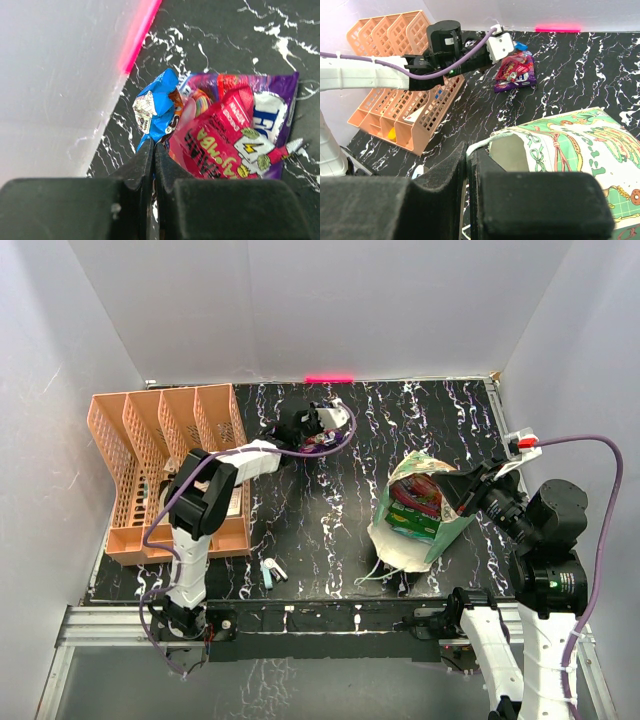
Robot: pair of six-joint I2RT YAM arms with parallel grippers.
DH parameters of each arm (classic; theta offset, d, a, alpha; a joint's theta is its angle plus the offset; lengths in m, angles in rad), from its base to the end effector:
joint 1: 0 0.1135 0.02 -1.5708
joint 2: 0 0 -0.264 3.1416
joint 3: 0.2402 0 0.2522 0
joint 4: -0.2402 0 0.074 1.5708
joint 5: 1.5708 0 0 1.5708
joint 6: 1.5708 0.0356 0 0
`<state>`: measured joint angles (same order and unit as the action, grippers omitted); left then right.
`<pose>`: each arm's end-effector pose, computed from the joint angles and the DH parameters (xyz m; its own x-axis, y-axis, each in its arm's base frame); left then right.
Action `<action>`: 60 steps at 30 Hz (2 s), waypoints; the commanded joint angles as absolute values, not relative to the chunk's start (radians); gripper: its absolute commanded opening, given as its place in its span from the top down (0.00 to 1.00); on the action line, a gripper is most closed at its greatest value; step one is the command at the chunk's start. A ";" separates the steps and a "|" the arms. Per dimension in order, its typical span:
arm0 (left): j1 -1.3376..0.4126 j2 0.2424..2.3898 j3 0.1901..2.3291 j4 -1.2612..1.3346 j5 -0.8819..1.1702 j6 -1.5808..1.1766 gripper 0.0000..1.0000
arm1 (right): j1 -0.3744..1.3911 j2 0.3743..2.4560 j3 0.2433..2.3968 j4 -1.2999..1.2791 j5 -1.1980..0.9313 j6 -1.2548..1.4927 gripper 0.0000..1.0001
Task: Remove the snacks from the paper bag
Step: Place the snack at the center of the board, then take out the snack from the paper bag.
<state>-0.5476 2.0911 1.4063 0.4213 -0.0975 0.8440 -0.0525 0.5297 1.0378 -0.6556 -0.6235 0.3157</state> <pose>0.4155 -0.2493 0.2056 0.1795 0.7617 -0.6226 0.4572 0.4958 0.7384 0.0798 0.0166 0.4034 -0.3053 0.2685 -0.9136 -0.4622 0.7971 0.3887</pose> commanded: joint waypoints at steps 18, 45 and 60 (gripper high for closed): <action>-0.564 2.147 1.472 0.453 0.033 0.951 1.00 | -0.048 0.527 1.061 -0.583 -0.633 0.318 0.93; -0.972 0.949 0.701 0.354 0.144 -0.063 0.47 | -0.048 0.514 1.022 -0.548 -0.664 0.338 0.93; -1.517 1.408 0.767 0.633 -0.306 0.616 0.53 | -0.047 0.520 1.038 -0.562 -0.660 0.337 0.93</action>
<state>-1.5280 1.2747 0.6739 0.4541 -0.2314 0.3187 -0.0525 0.5236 1.0172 -0.6266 -0.6464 0.3244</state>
